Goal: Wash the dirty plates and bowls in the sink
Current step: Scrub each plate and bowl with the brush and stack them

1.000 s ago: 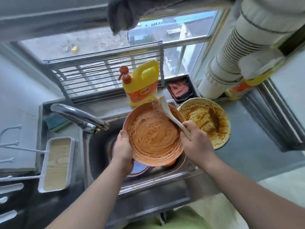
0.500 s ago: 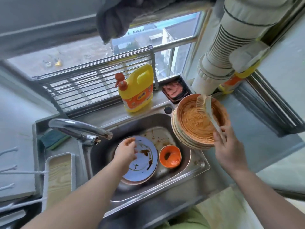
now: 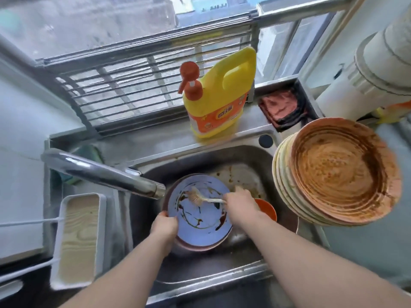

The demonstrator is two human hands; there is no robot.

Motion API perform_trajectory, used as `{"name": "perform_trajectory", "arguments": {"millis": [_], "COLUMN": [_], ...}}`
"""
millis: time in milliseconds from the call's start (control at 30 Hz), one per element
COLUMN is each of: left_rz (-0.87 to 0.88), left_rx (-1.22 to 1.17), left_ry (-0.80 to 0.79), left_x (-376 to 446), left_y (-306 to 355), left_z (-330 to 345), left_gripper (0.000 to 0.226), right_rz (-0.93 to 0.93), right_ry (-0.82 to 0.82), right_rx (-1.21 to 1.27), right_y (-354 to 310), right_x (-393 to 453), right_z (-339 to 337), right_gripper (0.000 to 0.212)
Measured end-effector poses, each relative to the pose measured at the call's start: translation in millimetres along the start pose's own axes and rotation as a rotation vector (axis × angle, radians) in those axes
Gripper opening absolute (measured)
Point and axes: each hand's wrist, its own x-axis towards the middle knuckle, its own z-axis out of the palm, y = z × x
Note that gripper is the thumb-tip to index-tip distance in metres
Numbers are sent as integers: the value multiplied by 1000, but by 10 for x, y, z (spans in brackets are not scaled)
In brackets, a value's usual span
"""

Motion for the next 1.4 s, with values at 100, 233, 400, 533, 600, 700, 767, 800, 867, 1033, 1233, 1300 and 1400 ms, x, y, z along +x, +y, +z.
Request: {"name": "perform_trajectory", "arguments": {"millis": [100, 233, 400, 533, 600, 700, 767, 800, 867, 1033, 1233, 1300, 1400], "left_rz": [2, 11, -3, 50, 40, 10, -4, -22, -39, 33, 104, 63, 65], "left_rx": [130, 192, 249, 168, 18, -443, -600, -642, -688, -692, -724, -743, -734], "left_ry": [96, 195, 244, 288, 259, 31, -151, -211, -243, -198, -71, 21, 112], "left_x": [55, 35, -51, -104, -82, -68, -104, -127, -135, -286, -436, -502, -602], "left_y": [-30, 42, 39, 58, 57, 38, 54, 62, 43, 48, 63, 79, 53], "left_z": [10, 67, 140, 137, 121, 62, -29, -79, -180, -380, -408, -337, -167], "left_gripper": [32, 28, 33, 37, 41, 36, 30, 33, 42, 44, 44, 44, 46], "right_rz": [-9, 56, 98, 97, 105, 93, 42, 14, -10, 82, 19, -47, -127], "right_ry": [-42, -9, 23, 49, 69, 84, 81, 89, 99, 72, -73, -107, -91], "right_rx": [67, 218, 340, 454, 482, 541, 576, 575, 567, 354, 285, 325, 281], "right_y": [-3, -45, -45, -36, -3, 75, 49, 14, -56, -11, -74, -278, -725], "right_x": [165, 187, 87, 58, 58, 31, -15, -45, -121, -449, -1071, -1295, -1374], "right_z": [85, 152, 204, 189, 180, 105, 21, -17, -79, -193, -92, -95, -68], "right_gripper": [24, 21, 19, 16, 15, 12, 13, 13, 13, 27, 43, 43, 45]}}
